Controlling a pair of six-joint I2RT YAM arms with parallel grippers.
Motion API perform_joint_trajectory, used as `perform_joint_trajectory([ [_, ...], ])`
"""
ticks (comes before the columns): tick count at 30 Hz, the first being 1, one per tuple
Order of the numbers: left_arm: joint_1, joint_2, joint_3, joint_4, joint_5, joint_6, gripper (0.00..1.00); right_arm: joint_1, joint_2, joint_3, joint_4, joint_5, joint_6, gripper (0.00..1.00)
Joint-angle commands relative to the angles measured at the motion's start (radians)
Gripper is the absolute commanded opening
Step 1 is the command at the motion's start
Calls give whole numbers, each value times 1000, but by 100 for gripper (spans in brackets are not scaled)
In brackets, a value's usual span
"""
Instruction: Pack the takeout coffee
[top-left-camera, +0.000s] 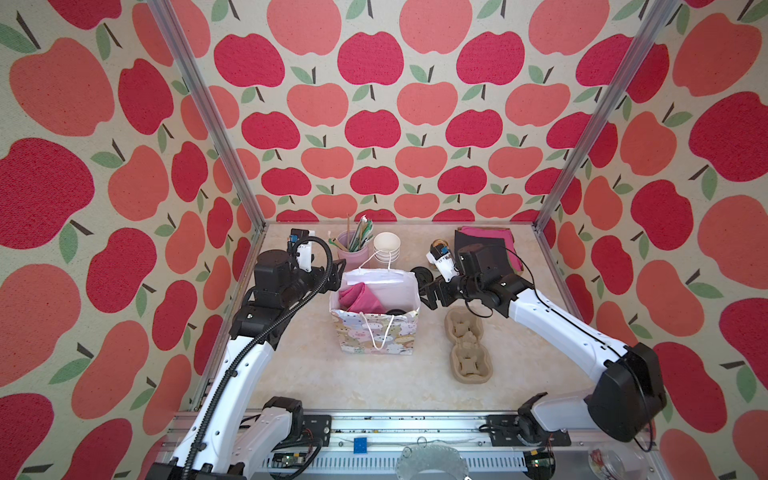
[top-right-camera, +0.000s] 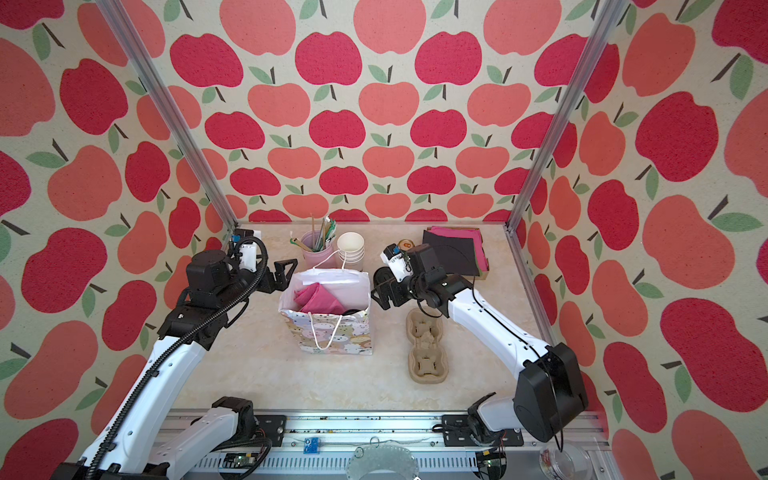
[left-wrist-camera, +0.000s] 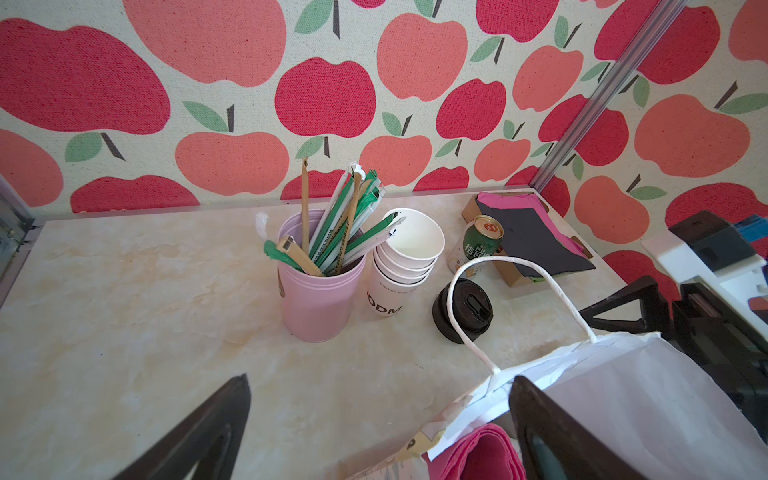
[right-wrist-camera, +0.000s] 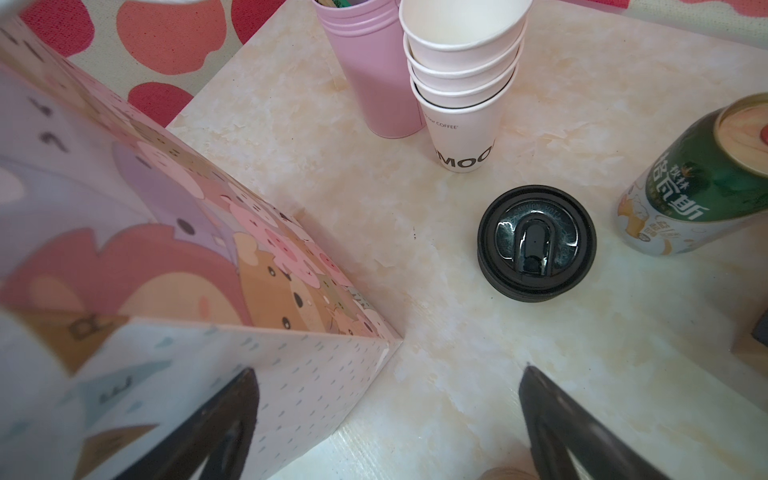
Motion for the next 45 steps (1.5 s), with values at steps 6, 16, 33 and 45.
perform_joint_trajectory([
  [6, 15, -21, -41, 53, -34, -15, 99, 4, -15, 22, -27, 94, -36, 99],
  [16, 94, -72, -111, 130, -108, -52, 99, -11, -139, -56, -10, 380, -117, 99],
  [33, 290, -11, -484, 620, -374, -189, 99, -360, -216, -289, 259, 687, -36, 99],
  [45, 258, 238, -618, 969, -574, -51, 99, -580, -137, -664, 929, 592, -55, 99],
])
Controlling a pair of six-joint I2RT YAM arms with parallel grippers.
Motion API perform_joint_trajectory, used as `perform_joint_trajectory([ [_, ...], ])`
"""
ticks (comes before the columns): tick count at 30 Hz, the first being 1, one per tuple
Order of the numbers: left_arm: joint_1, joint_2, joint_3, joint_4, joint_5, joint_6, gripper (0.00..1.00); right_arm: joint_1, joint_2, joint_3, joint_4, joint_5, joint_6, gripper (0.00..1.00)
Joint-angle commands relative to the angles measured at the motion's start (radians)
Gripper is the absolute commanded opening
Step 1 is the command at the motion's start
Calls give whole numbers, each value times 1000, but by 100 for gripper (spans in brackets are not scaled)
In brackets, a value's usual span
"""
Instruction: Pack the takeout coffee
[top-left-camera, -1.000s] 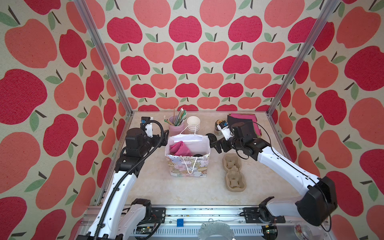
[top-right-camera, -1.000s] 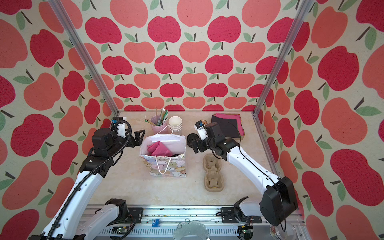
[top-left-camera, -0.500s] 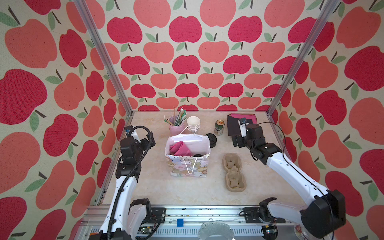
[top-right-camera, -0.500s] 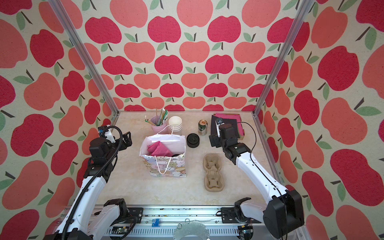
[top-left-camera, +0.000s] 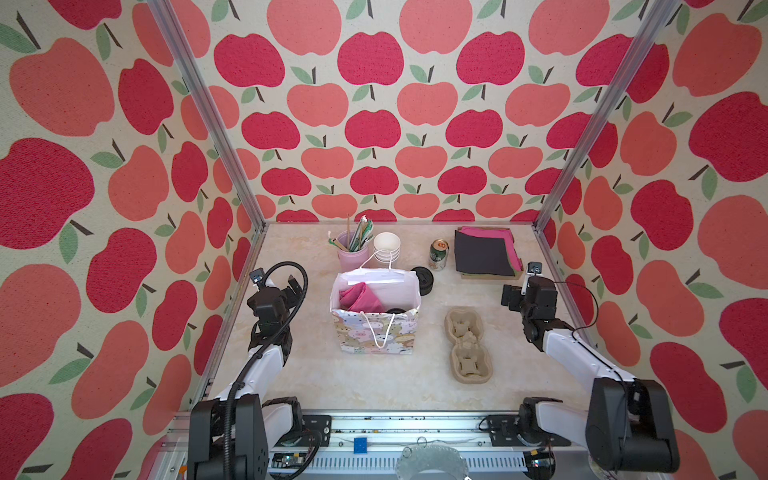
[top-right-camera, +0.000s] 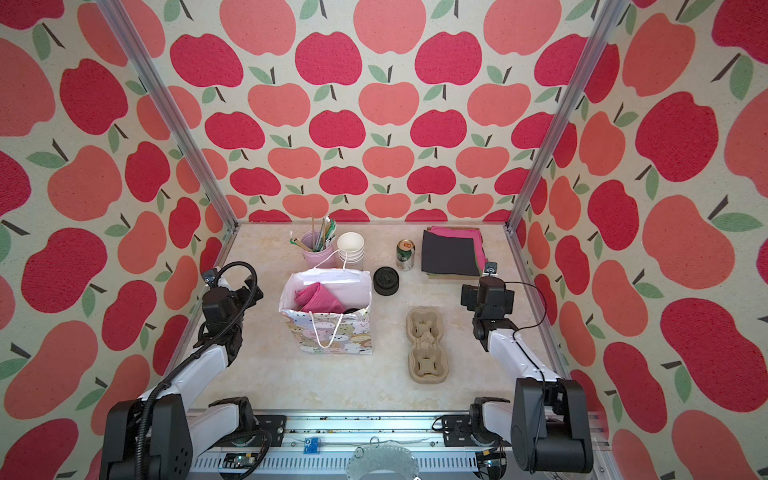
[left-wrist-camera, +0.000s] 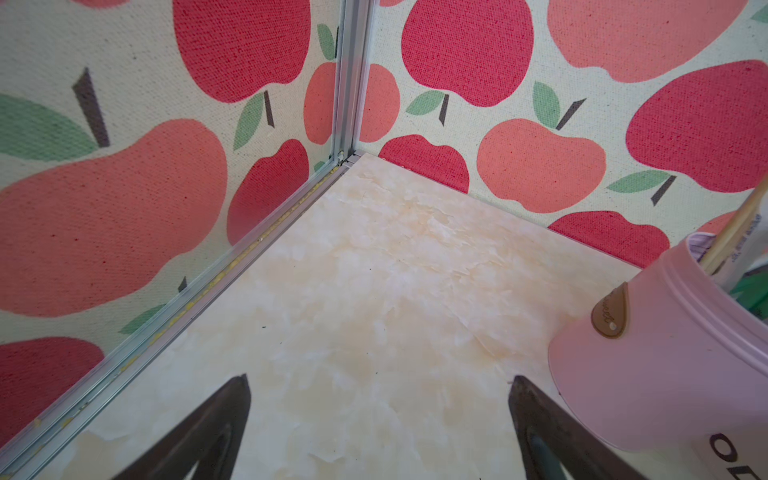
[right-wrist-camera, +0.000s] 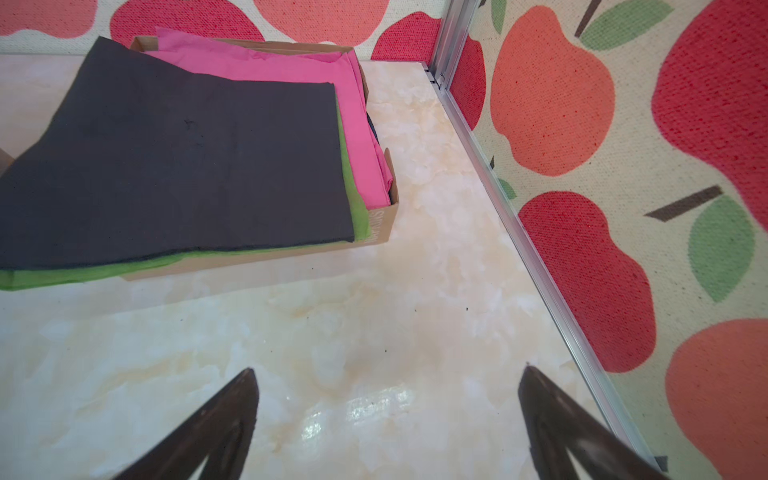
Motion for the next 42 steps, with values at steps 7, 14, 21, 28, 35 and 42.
perform_joint_trajectory([
  [7, -36, 166, -30, 241, -65, 158, 99, -26, 248, -39, 455, -145, -28, 99],
  [14, -40, 283, -119, 467, -27, 191, 99, -15, 372, -141, 756, -292, -85, 99],
  [21, -78, 466, -136, 658, 21, 251, 99, -15, 364, -133, 726, -314, -94, 99],
  [28, -70, 475, -39, 514, 29, 251, 99, -11, 366, -115, 692, -284, -85, 99],
  [35, -83, 481, -45, 536, -20, 253, 99, -11, 364, -116, 693, -283, -87, 99],
  [42, -62, 474, -26, 483, 7, 231, 99, -9, 364, -115, 692, -285, -88, 99],
])
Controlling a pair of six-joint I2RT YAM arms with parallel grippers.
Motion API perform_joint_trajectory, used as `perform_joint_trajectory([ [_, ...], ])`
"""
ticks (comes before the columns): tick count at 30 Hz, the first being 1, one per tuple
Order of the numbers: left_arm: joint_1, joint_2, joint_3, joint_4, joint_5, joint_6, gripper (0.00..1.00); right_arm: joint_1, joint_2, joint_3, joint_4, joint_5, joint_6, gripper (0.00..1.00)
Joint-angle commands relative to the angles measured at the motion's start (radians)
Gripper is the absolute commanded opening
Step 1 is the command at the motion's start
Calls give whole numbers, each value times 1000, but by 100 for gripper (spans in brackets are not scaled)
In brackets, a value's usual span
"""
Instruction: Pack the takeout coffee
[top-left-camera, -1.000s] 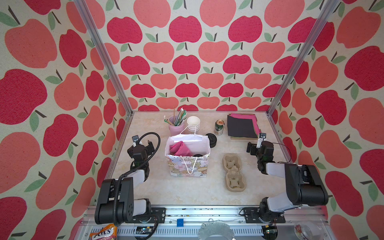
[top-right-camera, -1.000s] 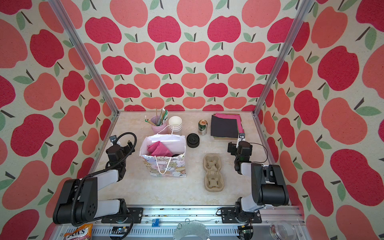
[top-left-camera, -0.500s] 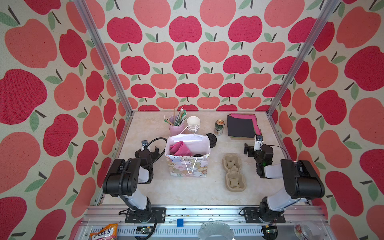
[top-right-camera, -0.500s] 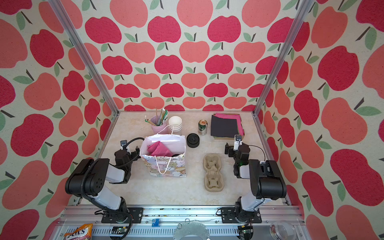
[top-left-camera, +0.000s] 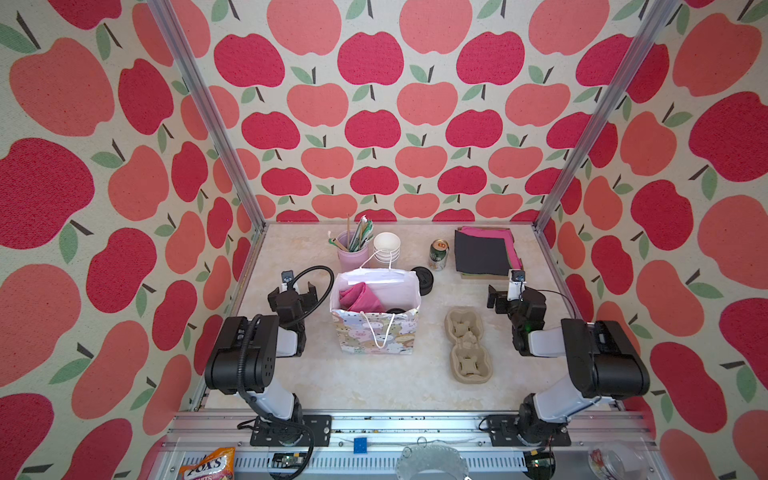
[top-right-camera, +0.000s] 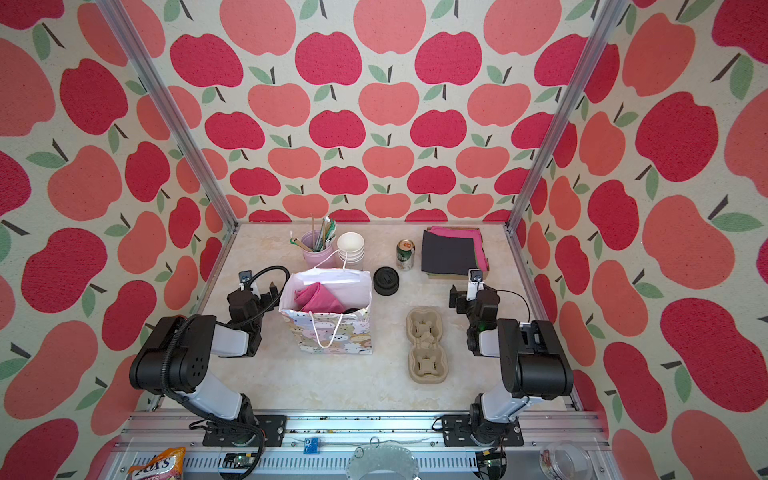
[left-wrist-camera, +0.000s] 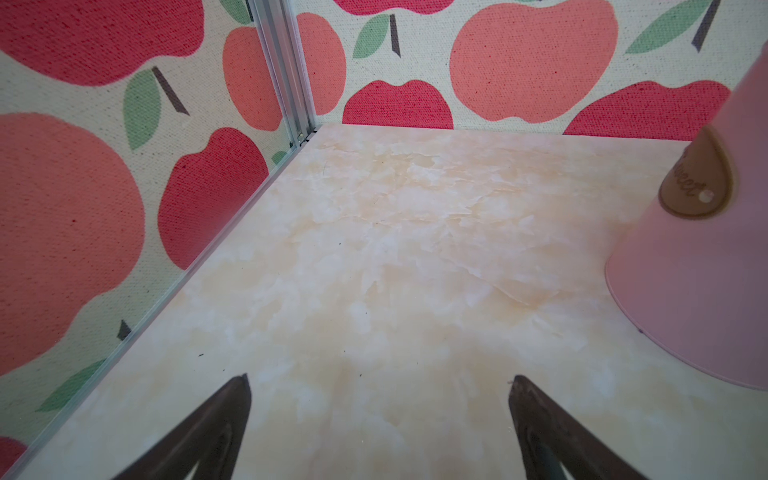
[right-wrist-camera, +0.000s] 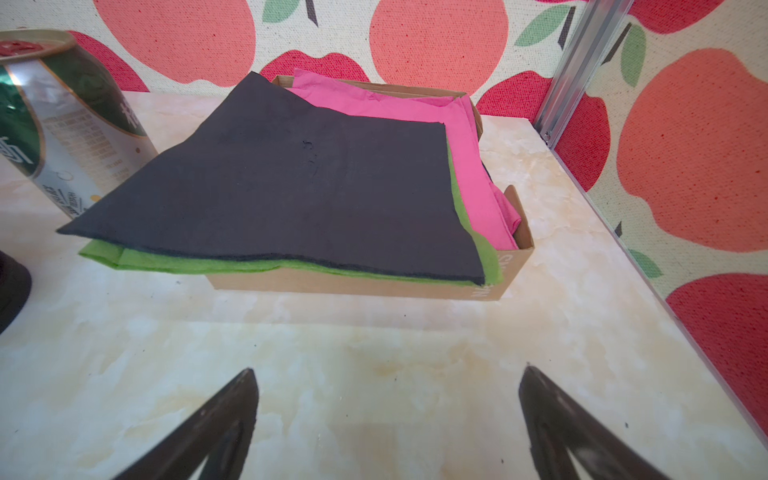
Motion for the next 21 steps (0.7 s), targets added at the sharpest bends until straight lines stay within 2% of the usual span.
perform_joint_trajectory([
  [1, 17, -10, 8, -27, 14, -18, 99, 5, 0, 15, 6, -4, -12, 99],
  [21, 17, -11, 8, -25, 15, -18, 99, 6, -1, 17, 2, -36, -23, 99],
])
